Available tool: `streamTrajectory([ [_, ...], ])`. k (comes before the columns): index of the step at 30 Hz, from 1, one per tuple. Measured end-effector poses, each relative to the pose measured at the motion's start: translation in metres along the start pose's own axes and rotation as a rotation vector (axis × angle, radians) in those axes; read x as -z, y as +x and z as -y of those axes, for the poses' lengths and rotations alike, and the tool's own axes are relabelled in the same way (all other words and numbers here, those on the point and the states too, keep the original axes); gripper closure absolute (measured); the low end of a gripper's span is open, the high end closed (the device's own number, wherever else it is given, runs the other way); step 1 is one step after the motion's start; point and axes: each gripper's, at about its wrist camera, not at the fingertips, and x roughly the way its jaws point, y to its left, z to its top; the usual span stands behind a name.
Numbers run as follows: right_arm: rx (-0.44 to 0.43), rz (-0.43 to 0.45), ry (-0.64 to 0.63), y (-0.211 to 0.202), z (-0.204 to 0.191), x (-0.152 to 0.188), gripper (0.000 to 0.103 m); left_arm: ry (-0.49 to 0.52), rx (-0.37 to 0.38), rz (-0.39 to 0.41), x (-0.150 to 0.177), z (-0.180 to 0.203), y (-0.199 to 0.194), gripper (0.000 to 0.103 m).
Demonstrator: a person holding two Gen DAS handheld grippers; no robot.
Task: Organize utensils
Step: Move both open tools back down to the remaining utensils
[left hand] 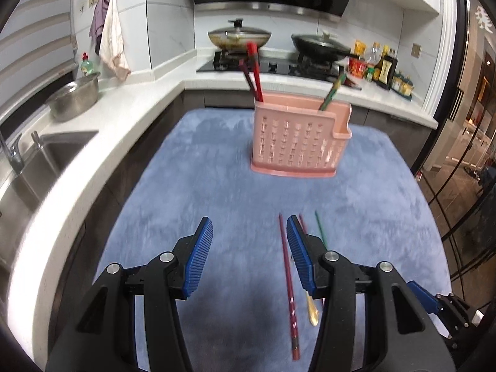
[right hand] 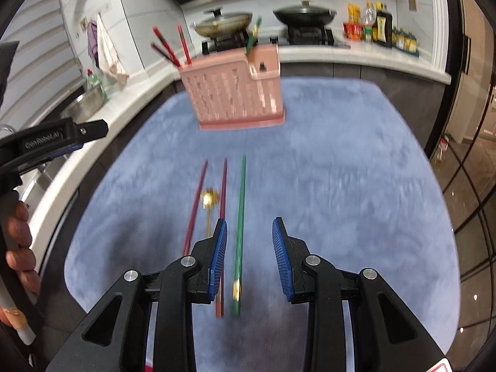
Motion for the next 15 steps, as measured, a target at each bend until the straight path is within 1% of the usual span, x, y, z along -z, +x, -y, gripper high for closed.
streamTrajectory([
  [6,0.002,-0.068,-0.005,0.020,-0.003,0.031,0.073,-0.006,-0.013,-0.055,0.038,-0.007,0.013,0.056],
  [12,-0.002,-0.111,-0.003,0.036,-0.004,0.049,0.073,-0.013,-0.026,-0.105,0.062,-0.013,0.023,0.056],
  [15,-0.003,-0.126,-0.005,0.042,-0.006,0.055,0.076,-0.016,-0.031,-0.124,0.071,-0.014,0.027,0.056],
])
